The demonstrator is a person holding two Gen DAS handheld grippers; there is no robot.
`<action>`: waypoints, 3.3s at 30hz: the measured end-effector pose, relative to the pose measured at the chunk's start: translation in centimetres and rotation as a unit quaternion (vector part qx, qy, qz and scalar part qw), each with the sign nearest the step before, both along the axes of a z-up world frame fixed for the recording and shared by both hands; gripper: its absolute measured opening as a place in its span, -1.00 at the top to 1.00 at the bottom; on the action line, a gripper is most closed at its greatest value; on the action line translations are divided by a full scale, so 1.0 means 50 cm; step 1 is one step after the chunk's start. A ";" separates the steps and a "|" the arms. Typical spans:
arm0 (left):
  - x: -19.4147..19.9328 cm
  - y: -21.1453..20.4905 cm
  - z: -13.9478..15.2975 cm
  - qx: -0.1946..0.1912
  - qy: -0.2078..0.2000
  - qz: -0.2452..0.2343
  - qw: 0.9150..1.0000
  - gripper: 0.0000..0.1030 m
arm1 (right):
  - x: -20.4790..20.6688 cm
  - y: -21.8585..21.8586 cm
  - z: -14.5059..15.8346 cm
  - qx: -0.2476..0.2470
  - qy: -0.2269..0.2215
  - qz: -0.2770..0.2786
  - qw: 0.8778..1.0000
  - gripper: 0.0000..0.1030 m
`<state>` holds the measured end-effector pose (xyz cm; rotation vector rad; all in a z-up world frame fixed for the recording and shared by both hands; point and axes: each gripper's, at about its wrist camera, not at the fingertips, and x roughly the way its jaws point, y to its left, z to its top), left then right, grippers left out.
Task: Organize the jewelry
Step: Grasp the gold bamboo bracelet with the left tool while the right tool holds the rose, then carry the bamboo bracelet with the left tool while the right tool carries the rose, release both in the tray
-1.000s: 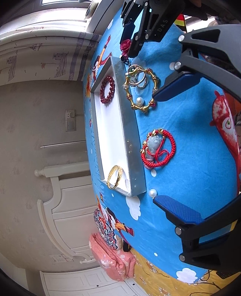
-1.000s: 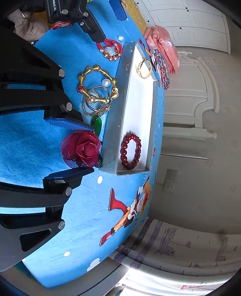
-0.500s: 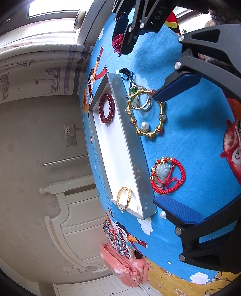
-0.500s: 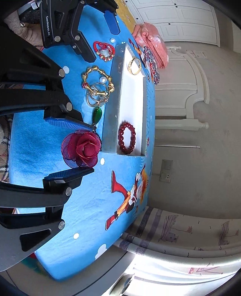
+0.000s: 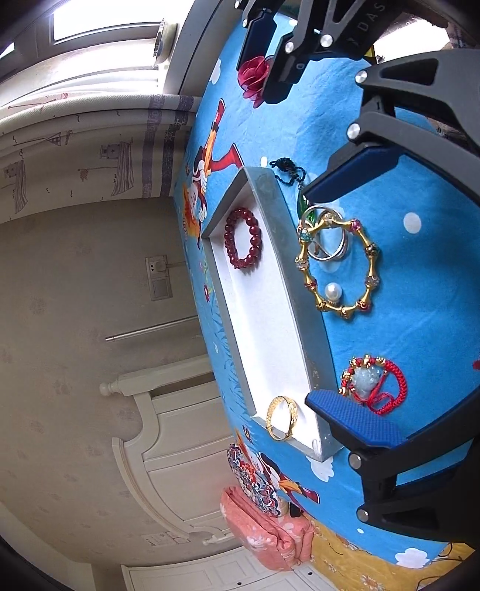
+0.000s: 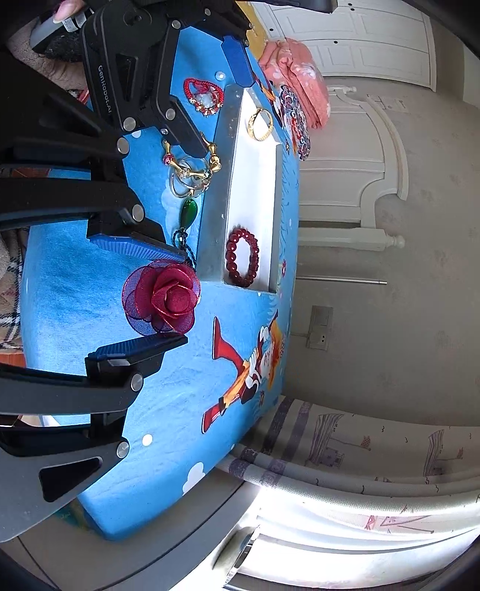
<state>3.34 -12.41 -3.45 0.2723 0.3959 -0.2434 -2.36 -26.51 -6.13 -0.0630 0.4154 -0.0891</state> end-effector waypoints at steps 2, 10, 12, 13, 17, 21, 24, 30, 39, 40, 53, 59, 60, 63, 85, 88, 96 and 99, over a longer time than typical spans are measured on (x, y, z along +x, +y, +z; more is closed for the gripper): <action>0.012 -0.002 -0.007 -0.003 0.016 0.001 1.000 -0.88 | -0.001 -0.001 -0.001 0.003 0.000 0.000 1.000 0.26; 0.031 0.016 -0.015 -0.031 0.044 -0.006 0.999 -0.26 | 0.003 0.005 -0.009 0.007 0.005 0.007 1.000 0.26; 0.019 0.016 -0.013 -0.034 0.045 -0.026 0.998 -0.16 | 0.004 0.005 -0.008 0.007 0.004 0.009 1.000 0.26; 0.013 0.015 -0.014 -0.034 0.045 -0.034 0.998 -0.16 | 0.004 0.006 -0.008 0.007 0.004 0.009 1.000 0.26; 0.009 0.003 -0.027 -0.022 0.057 -0.047 0.997 -0.16 | 0.005 0.009 -0.011 0.009 0.005 0.012 1.000 0.26; 0.010 -0.010 -0.052 -0.012 0.080 -0.058 0.995 -0.17 | 0.004 0.005 -0.012 0.013 0.005 0.010 1.000 0.26; 0.014 -0.020 -0.057 -0.007 0.082 -0.063 0.995 -0.17 | 0.006 0.003 -0.015 0.015 0.008 0.010 1.000 0.26; 0.030 -0.019 -0.059 -0.023 0.093 -0.075 0.993 0.48 | 0.005 0.008 -0.017 0.011 0.009 0.012 1.000 0.26; 0.009 0.020 -0.031 -0.031 0.062 -0.065 0.995 0.82 | 0.007 0.033 -0.012 0.002 0.008 0.023 1.000 0.26; 0.006 0.024 -0.026 -0.031 0.058 -0.062 0.996 0.82 | 0.008 0.039 -0.011 -0.001 0.007 0.026 1.000 0.26; -0.016 0.085 0.016 -0.058 0.004 -0.007 0.998 0.82 | 0.004 0.116 0.019 -0.025 -0.013 0.069 0.997 0.26; -0.016 0.128 0.021 -0.076 -0.004 0.043 0.996 0.82 | 0.015 0.144 0.025 -0.026 -0.015 0.070 0.997 0.26; -0.016 0.137 0.022 -0.082 -0.005 0.051 0.995 0.82 | 0.017 0.145 0.027 -0.023 -0.016 0.067 0.997 0.26; -0.016 0.158 0.027 -0.095 -0.008 0.065 0.993 0.82 | 0.024 0.144 0.034 -0.012 -0.017 0.059 0.998 0.26; -0.003 0.177 0.094 -0.112 -0.032 0.052 0.992 0.82 | 0.063 0.175 0.073 0.001 -0.032 0.075 0.997 0.26; 0.004 0.178 0.098 -0.115 -0.029 0.049 0.992 0.82 | 0.070 0.181 0.078 -0.003 -0.034 0.076 0.997 0.26; 0.081 0.189 0.117 -0.116 -0.006 0.048 0.992 0.82 | 0.148 0.169 0.085 0.007 -0.015 0.062 0.998 0.26; 0.120 0.189 0.120 -0.113 -0.001 0.057 0.992 0.82 | 0.187 0.164 0.086 0.009 -0.005 0.056 0.998 0.26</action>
